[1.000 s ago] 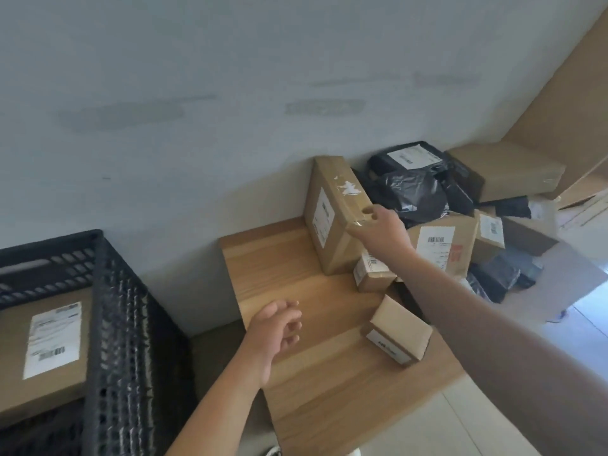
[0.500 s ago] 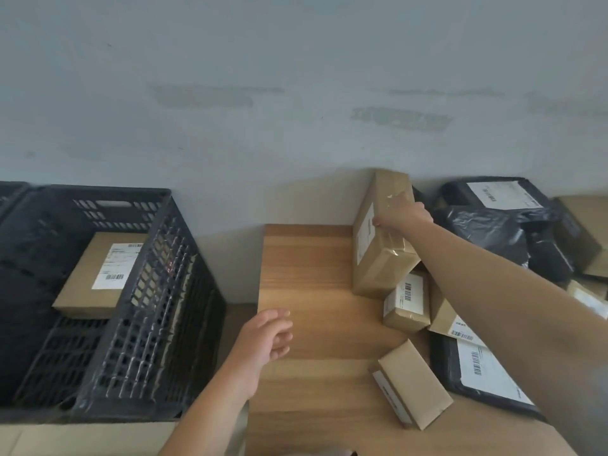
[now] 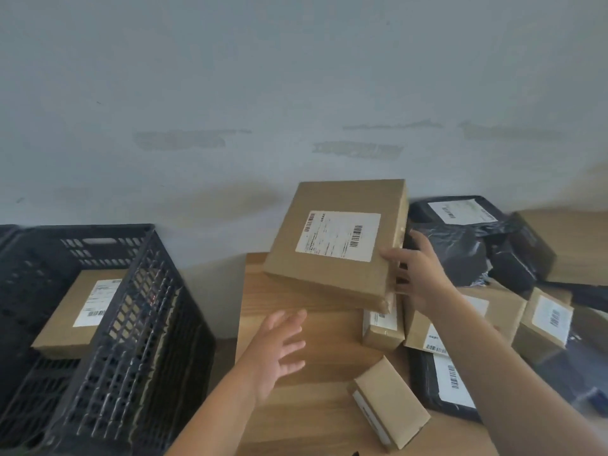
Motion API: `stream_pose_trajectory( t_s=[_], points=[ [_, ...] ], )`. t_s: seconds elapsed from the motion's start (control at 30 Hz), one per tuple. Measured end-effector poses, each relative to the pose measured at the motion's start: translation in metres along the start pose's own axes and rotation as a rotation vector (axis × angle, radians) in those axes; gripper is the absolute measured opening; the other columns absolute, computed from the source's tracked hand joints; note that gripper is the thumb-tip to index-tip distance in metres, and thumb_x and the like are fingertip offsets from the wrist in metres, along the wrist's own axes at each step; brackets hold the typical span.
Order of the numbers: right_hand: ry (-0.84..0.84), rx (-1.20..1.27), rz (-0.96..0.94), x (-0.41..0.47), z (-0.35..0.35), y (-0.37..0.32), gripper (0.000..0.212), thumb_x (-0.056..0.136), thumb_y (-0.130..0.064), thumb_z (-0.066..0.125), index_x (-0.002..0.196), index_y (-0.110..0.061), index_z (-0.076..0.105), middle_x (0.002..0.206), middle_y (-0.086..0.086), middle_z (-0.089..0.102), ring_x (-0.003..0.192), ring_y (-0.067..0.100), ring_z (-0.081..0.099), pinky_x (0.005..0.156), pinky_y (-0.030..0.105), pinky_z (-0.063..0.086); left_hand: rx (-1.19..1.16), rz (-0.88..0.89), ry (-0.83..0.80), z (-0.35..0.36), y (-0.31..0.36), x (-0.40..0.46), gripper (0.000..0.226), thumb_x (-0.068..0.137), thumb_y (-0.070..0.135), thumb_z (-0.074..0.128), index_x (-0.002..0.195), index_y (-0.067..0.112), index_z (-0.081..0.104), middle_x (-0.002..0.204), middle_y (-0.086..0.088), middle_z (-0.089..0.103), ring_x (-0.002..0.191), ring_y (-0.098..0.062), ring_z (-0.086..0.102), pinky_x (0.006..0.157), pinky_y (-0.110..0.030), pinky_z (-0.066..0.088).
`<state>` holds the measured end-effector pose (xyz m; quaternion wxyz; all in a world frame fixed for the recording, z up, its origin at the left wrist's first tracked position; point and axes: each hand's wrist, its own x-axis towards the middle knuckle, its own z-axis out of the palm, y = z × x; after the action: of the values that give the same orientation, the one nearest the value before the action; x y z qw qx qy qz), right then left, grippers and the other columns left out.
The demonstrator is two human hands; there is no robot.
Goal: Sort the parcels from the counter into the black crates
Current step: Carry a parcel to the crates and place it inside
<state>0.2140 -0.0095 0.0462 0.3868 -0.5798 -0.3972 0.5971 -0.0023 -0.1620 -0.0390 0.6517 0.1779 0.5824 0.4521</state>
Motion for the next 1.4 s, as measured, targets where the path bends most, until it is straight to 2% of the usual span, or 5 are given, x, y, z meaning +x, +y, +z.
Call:
stream_pose_trajectory(
  t_s=[0.2, 0.37, 0.63, 0.93, 1.4],
  points=[
    [-0.091, 0.413, 0.045, -0.048, -0.003, 0.061, 0.083, 0.094, -0.008, 0.064, 0.155, -0.049, 0.025, 0.104, 0.0, 0.078, 0.093, 0.027, 0.068, 0.085, 0.054, 0.05, -0.335, 0.09, -0.061, 0.025, 0.0, -0.005, 0.119, 0.058, 0.049, 0.096, 0.155, 0.049, 0.028, 0.146, -0.004, 0.053, 0.128, -0.03, 0.059, 0.097, -0.063, 0.054],
    [-0.148, 0.515, -0.002, -0.064, -0.005, 0.092, 0.076, 0.095, 0.003, 0.056, 0.157, -0.031, 0.029, 0.114, 0.004, 0.076, 0.09, 0.025, 0.074, 0.069, 0.042, 0.06, -0.313, 0.228, -0.059, 0.046, -0.004, -0.016, 0.084, 0.072, 0.034, 0.09, 0.141, 0.052, 0.044, 0.134, 0.001, 0.069, 0.124, -0.028, 0.066, 0.094, -0.062, 0.056],
    [-0.207, 0.476, -0.011, -0.072, -0.015, 0.115, 0.089, 0.087, -0.003, 0.069, 0.154, -0.043, 0.028, 0.137, 0.02, 0.062, 0.119, 0.042, 0.065, 0.099, 0.065, 0.05, -0.315, 0.292, 0.029, 0.059, -0.029, -0.03, 0.07, 0.08, 0.028, 0.082, 0.139, 0.049, 0.049, 0.132, -0.001, 0.07, 0.124, -0.031, 0.066, 0.091, -0.063, 0.057],
    [-0.259, 0.35, -0.069, -0.067, -0.059, 0.098, 0.104, 0.07, -0.038, 0.092, 0.151, -0.055, 0.028, 0.147, 0.002, 0.056, 0.119, 0.024, 0.067, 0.094, 0.047, 0.055, -0.095, 0.493, 0.077, 0.052, -0.004, -0.051, 0.092, 0.069, 0.027, 0.087, 0.148, 0.044, 0.043, 0.128, -0.004, 0.072, 0.12, -0.031, 0.067, 0.088, -0.066, 0.056],
    [-0.56, -0.019, -0.282, -0.048, -0.15, 0.032, 0.057, 0.081, -0.028, 0.07, 0.137, -0.038, 0.061, 0.129, 0.001, 0.072, 0.115, 0.023, 0.07, 0.094, 0.048, 0.054, 0.273, 0.437, -0.041, 0.014, 0.054, -0.096, 0.116, 0.049, 0.046, 0.101, 0.149, 0.041, 0.043, 0.131, -0.009, 0.07, 0.12, -0.034, 0.067, 0.093, -0.06, 0.057]
  ],
)
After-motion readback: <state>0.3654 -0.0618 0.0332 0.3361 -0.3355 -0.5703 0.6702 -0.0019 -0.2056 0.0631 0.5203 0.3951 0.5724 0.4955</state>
